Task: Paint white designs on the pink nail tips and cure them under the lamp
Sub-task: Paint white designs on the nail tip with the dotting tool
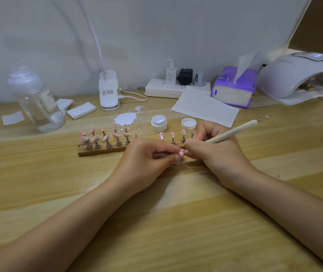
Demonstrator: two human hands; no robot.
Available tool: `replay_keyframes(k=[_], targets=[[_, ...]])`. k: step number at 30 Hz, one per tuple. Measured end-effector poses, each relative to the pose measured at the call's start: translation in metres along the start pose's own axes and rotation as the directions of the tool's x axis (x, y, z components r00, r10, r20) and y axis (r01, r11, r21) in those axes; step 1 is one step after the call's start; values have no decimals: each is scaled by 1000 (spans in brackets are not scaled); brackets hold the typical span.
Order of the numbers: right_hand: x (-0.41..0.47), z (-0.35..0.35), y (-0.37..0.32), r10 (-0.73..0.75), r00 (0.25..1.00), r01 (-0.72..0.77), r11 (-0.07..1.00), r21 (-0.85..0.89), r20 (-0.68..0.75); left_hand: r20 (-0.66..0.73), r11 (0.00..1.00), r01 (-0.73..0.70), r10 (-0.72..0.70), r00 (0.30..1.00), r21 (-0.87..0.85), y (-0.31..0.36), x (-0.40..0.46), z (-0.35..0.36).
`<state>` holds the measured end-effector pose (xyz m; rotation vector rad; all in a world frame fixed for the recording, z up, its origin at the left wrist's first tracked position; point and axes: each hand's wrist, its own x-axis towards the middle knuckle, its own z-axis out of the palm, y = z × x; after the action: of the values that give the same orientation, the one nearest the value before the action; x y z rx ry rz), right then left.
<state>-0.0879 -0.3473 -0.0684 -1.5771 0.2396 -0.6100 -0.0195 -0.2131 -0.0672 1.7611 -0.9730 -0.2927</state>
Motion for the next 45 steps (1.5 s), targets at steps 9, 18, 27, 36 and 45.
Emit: replay_keyframes(k=[9,18,27,36,45], targets=[[0,1,-2,32,999,-30,993,118,-14,-7,1000,2,-2,1000,14,0,0,0],[1,1,-1,6,1000,-3,993,121,-26,-17,999,-17,18,1000,36,1,0,0],[1,0,1,-29,1000,29,998,60,-7,-19,999,-17,17,1000,34,0,0,1],[2,0,2,-29,1000,29,997,73,-7,-13,1000,-10,10,1000,10,0,0,1],[2,0,2,-24,1000,24,997,76,-3,-15,1000,-2,2,1000,13,-1,0,1]])
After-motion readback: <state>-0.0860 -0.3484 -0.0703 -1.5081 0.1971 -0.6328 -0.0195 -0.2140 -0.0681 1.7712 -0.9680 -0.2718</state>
